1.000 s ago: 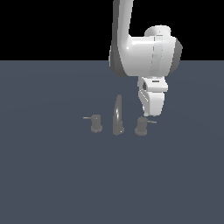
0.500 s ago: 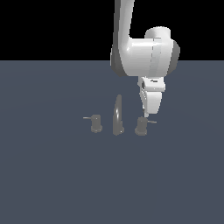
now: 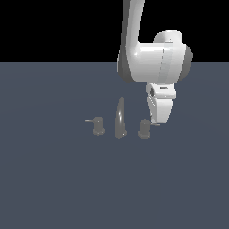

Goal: Turn on the faucet by rotating a designated handle.

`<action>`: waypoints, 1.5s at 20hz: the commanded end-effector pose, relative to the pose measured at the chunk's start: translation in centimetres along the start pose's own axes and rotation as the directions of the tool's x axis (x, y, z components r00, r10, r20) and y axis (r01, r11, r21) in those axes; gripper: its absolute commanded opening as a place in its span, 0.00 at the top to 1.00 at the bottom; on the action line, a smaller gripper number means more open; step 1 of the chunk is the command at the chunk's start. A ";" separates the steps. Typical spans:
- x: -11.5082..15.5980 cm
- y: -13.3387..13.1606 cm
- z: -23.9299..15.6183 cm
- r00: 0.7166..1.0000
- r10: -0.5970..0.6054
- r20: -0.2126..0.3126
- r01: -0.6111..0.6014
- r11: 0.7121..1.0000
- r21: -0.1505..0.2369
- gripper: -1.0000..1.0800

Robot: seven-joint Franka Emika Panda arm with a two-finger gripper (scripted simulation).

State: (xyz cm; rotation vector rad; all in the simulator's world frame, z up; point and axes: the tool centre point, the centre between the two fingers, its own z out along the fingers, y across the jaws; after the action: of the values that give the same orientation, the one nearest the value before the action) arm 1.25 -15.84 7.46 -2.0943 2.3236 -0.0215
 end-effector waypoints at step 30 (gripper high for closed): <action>-2.8 7.7 0.9 1.000 0.012 -0.001 -0.012 1.000 -0.018 1.00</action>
State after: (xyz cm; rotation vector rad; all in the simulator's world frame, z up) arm -5.28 -14.89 6.88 -2.0460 2.3728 -0.0416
